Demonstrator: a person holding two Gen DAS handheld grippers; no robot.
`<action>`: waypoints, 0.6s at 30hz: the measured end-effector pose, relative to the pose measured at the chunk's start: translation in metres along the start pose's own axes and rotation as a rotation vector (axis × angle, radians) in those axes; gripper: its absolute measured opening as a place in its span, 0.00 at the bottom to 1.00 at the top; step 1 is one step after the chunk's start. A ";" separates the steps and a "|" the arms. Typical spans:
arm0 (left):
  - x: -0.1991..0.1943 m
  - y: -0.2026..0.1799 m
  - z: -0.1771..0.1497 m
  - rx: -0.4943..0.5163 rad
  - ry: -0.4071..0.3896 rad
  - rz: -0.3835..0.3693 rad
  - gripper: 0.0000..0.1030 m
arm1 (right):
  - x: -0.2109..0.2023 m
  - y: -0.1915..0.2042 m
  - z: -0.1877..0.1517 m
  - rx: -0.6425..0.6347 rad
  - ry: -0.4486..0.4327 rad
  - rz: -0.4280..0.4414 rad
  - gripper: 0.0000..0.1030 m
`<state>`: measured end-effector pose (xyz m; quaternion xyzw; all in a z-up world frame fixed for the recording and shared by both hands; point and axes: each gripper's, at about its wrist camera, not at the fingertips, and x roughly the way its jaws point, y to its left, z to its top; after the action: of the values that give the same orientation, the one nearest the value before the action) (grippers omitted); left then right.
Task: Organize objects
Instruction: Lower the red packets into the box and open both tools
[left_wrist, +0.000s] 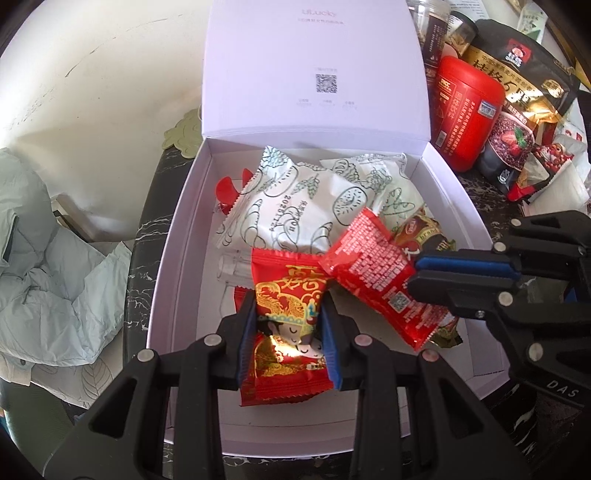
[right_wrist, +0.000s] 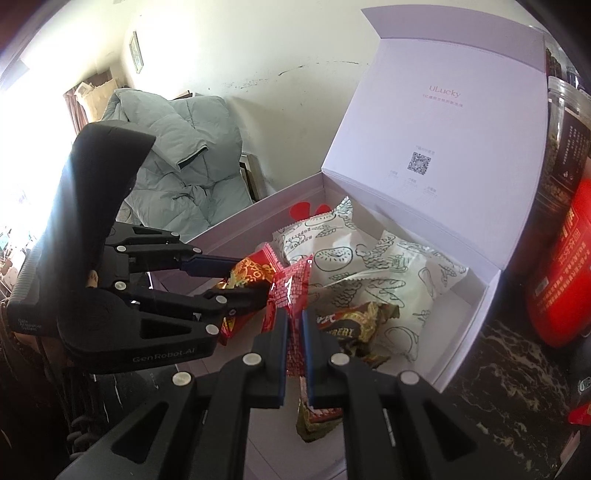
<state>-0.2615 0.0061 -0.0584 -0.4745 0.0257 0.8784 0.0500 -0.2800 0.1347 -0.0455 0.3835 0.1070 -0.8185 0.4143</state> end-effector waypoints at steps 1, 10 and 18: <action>0.000 -0.002 -0.001 0.013 0.000 0.002 0.29 | 0.000 0.000 -0.001 0.001 0.001 -0.005 0.07; 0.008 -0.014 -0.004 0.030 0.009 -0.021 0.30 | 0.000 -0.005 -0.010 0.008 0.005 0.009 0.07; 0.008 -0.017 -0.006 0.035 0.007 -0.034 0.31 | 0.002 -0.006 -0.015 0.027 0.014 0.012 0.07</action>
<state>-0.2590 0.0227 -0.0687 -0.4772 0.0332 0.8751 0.0732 -0.2774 0.1449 -0.0584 0.3951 0.0967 -0.8148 0.4131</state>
